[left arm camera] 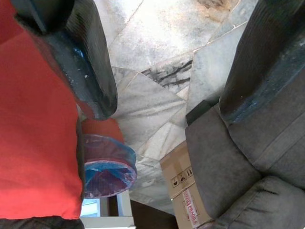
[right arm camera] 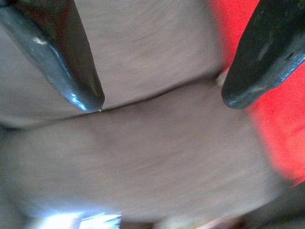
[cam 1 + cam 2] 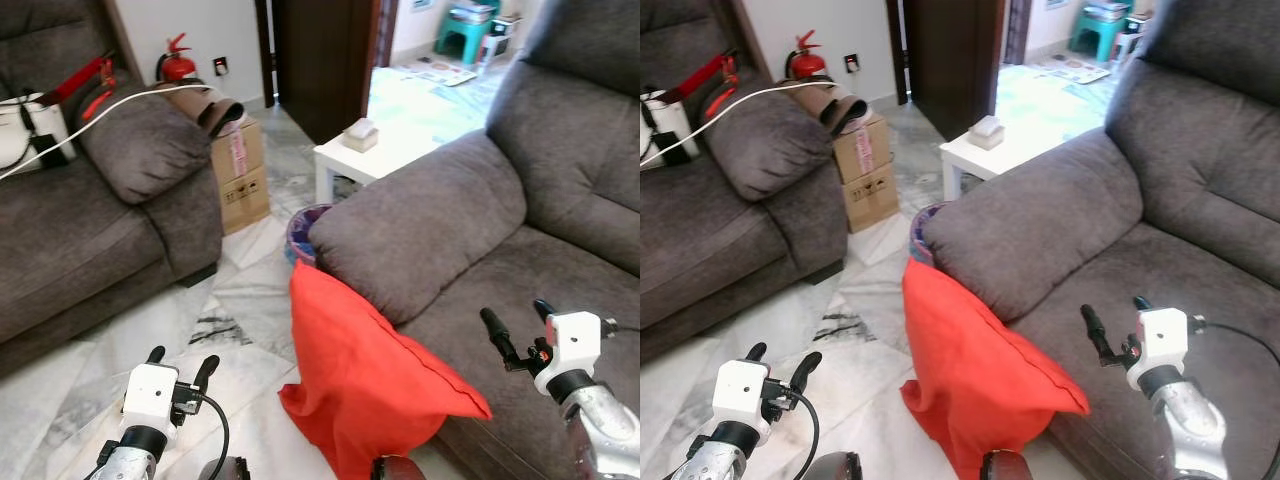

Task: Move the pillow to the sofa from floor

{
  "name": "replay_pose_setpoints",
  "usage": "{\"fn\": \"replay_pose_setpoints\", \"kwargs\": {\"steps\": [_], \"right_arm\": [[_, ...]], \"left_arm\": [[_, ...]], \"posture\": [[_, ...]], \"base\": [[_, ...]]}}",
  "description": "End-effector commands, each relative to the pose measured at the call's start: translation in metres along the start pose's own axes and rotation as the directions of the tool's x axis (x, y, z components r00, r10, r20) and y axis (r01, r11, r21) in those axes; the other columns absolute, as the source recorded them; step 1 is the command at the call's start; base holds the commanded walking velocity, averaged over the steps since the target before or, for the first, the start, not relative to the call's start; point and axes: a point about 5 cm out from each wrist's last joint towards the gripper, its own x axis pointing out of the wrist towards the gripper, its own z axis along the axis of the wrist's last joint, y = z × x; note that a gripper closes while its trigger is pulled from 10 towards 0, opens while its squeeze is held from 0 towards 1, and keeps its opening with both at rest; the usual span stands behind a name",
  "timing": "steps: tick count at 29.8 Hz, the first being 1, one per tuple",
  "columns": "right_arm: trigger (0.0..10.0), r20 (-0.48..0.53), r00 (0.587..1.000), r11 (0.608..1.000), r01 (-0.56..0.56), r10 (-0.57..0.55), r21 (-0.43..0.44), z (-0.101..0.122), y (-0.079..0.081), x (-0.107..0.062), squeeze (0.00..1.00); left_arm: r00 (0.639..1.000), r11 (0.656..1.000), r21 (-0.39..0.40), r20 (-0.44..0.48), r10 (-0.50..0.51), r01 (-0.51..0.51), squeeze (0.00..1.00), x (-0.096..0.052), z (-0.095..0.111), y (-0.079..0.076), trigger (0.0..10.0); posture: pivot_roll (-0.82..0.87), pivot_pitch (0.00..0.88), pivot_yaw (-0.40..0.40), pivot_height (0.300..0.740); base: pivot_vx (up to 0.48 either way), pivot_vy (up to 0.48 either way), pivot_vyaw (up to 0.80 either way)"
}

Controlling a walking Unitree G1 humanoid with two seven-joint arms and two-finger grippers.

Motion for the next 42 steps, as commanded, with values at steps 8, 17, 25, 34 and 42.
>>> {"fn": "replay_pose_setpoints", "kwargs": {"steps": [8, 17, 25, 34, 42], "right_arm": [[10.0, -0.251, 0.868, 0.901, -0.429, 0.429, 0.059, -0.016, 0.01, -0.025, 1.0], [10.0, -0.315, 0.796, 0.856, -0.493, 0.517, 0.157, -0.039, 0.03, -0.037, 1.0], [10.0, -0.306, 0.9, 0.95, -0.298, 0.311, 0.09, -0.047, 0.029, -0.026, 0.81], [10.0, -0.262, 0.879, 0.915, -0.364, 0.399, 0.173, -0.055, 0.054, -0.023, 0.0], [10.0, -0.224, 0.886, 0.907, -0.362, 0.407, 0.216, -0.06, 0.067, -0.019, 0.0]], "left_arm": [[0.999, 0.999, -0.028, -0.046, -0.018, 0.016, 0.0, -0.004, -0.008, -0.002, 10.0], [0.998, 0.999, -0.039, -0.057, -0.03, 0.028, 0.0, -0.006, -0.01, -0.004, 10.0], [0.998, 0.999, -0.042, -0.056, -0.032, 0.03, 0.0, -0.006, -0.009, -0.005, 10.0], [0.997, 0.998, -0.046, -0.057, -0.042, 0.039, 0.0, -0.005, -0.009, -0.007, 10.0], [0.996, 0.997, -0.049, -0.064, -0.057, 0.054, 0.0, -0.006, -0.01, -0.009, 10.0]], "posture": [[0.02, 0.125, 0.02, 0.598], [0.02, 0.132, 0.016, 0.598], [0.02, 0.134, 0.017, 0.598], [0.03, 0.134, 0.017, 0.598], [0.02, 0.134, 0.017, 0.598]], "base": [[0.0, 0.0, 0.0], [0.0, 0.0, 0.0], [0.0, 0.0, 0.0], [0.0, 0.0, 0.0], [0.0, 0.0, 0.0]]}}
